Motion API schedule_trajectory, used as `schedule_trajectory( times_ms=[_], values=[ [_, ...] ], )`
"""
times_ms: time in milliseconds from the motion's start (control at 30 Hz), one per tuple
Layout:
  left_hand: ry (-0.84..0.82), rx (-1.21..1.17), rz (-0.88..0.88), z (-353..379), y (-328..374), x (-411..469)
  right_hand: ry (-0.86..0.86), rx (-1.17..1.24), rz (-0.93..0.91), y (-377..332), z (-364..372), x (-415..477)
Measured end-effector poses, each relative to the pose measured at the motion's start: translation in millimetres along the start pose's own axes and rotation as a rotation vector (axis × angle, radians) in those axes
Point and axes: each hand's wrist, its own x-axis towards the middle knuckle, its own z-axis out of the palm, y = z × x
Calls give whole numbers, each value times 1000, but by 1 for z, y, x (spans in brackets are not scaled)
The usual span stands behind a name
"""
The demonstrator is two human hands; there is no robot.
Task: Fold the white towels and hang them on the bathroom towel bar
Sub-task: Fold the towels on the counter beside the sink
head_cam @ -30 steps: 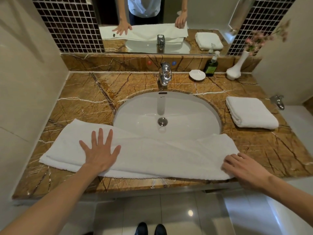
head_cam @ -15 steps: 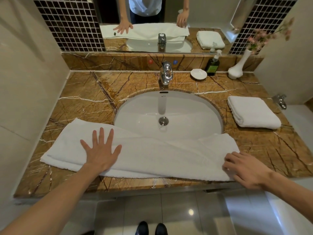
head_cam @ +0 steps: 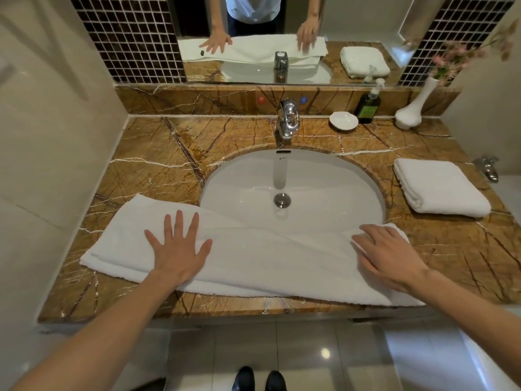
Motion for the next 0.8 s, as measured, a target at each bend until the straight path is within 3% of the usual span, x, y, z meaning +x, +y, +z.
schedule_trajectory(
  times_ms=[167, 333, 633, 800],
  values=[
    [12, -10, -9, 2, 0, 0, -181, 126, 211, -7, 30, -4],
    [17, -13, -26, 4, 0, -3, -180, 171, 320, -11, 42, -16],
    [-1, 1, -24, 3, 1, -26, -215, 232, 379, -13, 34, -22],
    [7, 5, 57, -8, -4, -24, -104, 350, 303, -29, -3, 16]
  ],
)
